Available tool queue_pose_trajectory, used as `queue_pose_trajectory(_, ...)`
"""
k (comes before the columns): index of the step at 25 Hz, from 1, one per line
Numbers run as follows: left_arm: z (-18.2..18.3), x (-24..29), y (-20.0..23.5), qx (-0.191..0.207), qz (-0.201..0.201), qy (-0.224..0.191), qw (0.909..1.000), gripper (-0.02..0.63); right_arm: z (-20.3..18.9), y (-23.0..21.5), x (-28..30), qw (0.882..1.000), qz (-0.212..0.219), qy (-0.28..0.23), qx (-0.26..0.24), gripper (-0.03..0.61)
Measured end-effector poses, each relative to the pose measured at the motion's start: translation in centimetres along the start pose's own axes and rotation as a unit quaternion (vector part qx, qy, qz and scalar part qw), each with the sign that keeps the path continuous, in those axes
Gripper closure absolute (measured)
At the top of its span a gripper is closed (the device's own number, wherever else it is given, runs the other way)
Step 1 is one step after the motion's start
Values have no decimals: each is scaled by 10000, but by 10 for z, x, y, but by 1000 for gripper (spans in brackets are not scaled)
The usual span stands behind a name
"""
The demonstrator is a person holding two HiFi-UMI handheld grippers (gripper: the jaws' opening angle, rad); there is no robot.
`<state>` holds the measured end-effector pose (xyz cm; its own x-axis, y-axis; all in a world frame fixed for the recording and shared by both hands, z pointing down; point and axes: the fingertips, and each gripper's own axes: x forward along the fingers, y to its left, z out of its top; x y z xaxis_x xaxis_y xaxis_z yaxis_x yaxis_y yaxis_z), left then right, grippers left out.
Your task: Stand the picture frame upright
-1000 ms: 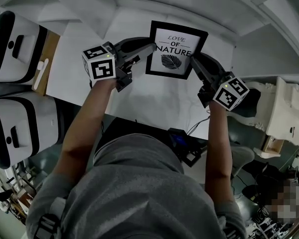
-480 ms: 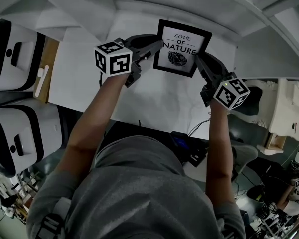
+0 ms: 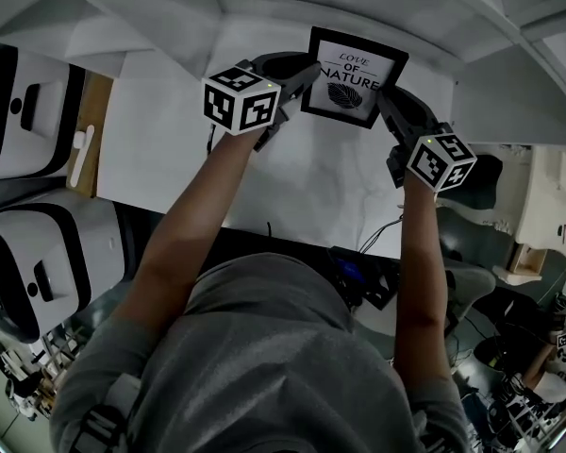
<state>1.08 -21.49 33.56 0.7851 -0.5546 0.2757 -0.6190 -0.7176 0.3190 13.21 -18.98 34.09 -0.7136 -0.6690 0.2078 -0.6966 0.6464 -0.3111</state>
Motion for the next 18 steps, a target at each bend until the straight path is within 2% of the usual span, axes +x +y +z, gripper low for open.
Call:
queue_pose_trajectory(13, -13, 17, 16, 291, 240, 176, 9991, 531, -15, -17, 13, 9983, -518, 2, -252, 489)
queue_pose_trajectory(18, -3, 5, 1, 408, 480, 271, 9976, 531, -4, -7, 2, 9976, -589, -79, -361, 488)
